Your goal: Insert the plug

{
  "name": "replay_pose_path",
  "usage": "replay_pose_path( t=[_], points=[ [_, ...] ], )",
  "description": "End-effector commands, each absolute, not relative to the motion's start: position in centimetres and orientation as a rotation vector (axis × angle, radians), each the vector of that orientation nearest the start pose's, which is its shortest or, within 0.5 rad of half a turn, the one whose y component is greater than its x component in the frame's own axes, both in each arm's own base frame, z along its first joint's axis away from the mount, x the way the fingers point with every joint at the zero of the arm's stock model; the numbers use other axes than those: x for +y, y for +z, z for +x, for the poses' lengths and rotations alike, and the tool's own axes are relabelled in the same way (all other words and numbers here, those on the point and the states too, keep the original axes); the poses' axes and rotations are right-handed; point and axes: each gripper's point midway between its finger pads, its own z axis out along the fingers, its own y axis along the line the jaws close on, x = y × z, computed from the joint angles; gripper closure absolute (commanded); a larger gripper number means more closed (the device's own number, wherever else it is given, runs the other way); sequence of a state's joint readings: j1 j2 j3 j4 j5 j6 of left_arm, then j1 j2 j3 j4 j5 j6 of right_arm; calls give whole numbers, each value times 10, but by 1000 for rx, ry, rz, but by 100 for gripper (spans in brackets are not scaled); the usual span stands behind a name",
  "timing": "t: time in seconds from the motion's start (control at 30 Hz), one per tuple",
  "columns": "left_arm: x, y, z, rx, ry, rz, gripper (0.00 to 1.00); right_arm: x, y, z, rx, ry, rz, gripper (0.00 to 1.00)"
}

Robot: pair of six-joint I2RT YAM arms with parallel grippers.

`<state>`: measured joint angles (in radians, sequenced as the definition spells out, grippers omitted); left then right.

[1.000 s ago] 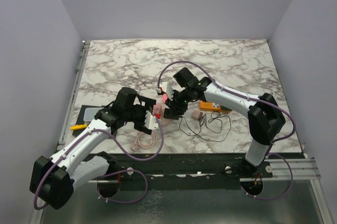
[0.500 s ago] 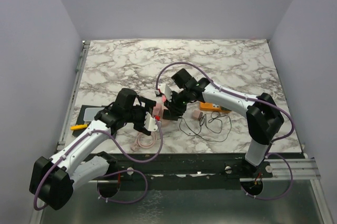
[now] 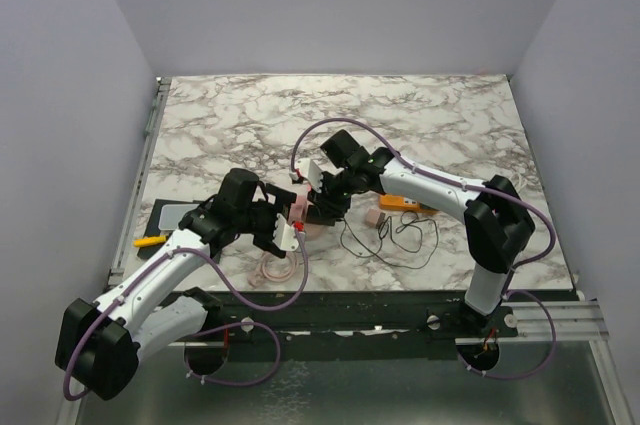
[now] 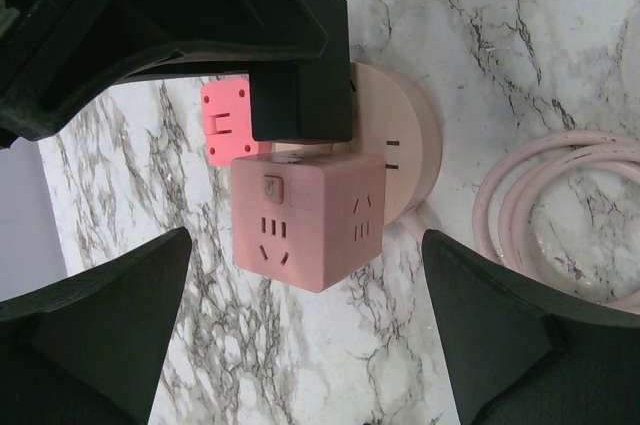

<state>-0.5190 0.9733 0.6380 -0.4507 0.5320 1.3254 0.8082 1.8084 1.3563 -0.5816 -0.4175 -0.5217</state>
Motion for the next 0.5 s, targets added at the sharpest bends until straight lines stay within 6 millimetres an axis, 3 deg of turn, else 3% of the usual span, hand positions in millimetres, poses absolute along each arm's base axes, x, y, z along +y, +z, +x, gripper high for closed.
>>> replay_pose_path(
  t=[0.0, 0.47],
  points=[
    [-193, 126, 218, 1104, -221, 1924, 1, 335, 80, 262, 1969, 548, -1755, 99],
    [-194, 124, 216, 1080, -225, 1939, 5, 328, 80, 250, 1958, 579, -1815, 99]
  ],
)
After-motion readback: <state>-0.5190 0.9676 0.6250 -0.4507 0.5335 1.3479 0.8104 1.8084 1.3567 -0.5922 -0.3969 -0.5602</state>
